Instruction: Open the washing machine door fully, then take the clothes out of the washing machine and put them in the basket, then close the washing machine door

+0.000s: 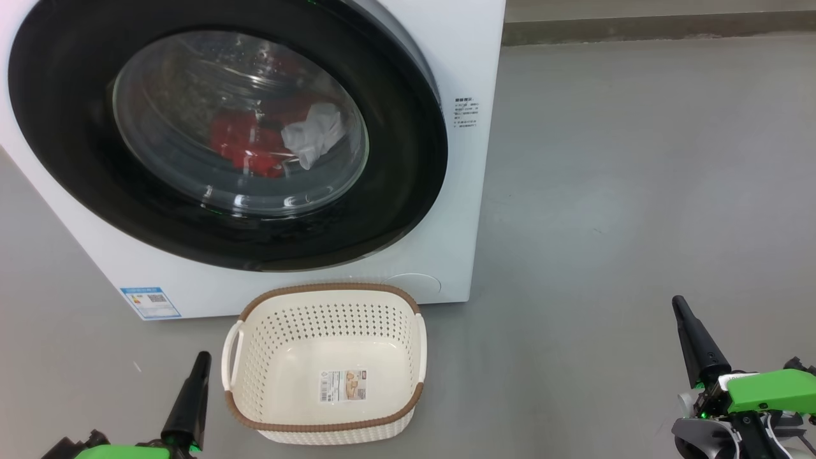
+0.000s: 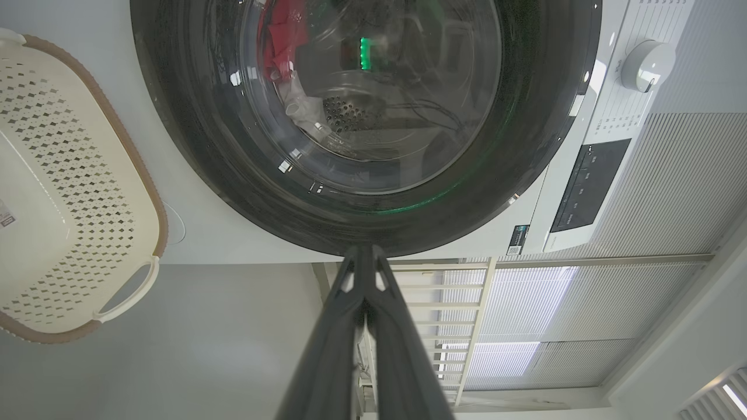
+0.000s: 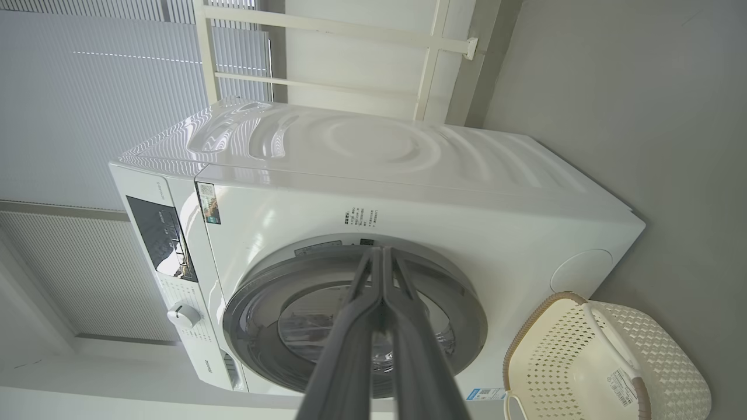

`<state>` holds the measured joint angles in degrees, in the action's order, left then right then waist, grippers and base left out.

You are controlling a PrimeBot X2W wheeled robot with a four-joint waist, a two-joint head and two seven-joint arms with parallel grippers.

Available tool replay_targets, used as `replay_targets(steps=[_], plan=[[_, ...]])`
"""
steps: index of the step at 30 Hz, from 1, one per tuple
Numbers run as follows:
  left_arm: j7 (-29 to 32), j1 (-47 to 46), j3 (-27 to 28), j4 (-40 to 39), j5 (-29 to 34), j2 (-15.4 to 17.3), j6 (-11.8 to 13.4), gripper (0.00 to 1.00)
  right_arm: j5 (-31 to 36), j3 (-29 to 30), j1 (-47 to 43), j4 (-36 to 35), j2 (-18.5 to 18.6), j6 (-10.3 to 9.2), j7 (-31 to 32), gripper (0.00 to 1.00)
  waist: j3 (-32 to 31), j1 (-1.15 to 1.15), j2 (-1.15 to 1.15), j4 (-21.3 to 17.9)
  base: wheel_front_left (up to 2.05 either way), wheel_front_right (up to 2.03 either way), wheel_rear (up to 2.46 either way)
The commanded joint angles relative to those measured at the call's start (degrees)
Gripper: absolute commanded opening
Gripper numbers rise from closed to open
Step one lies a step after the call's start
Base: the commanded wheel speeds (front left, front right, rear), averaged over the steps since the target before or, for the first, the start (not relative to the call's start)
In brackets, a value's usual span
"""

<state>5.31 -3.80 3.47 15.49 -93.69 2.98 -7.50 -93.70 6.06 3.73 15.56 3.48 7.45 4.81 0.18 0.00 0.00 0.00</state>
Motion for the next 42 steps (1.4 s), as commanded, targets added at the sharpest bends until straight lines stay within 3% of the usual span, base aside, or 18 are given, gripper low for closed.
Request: replay_targets(steps=[1,42], plan=[[0.3,-2.3,2.0,-1.5,0.6,0.7,0.0,0.0,0.2,-1.1,2.3,-1.6,0.6,0.03,0.4,0.0,0.0,0.0,0.0,0.0,0.0,0.0,0.0],[0.7,-2.3,2.5,-1.5,1.0,0.3,0.0,0.0,0.8,-0.5,2.4,-1.6,0.1,0.03,0.9,0.0,0.0,0.0,0.0,0.0,0.0,0.0,0.0]])
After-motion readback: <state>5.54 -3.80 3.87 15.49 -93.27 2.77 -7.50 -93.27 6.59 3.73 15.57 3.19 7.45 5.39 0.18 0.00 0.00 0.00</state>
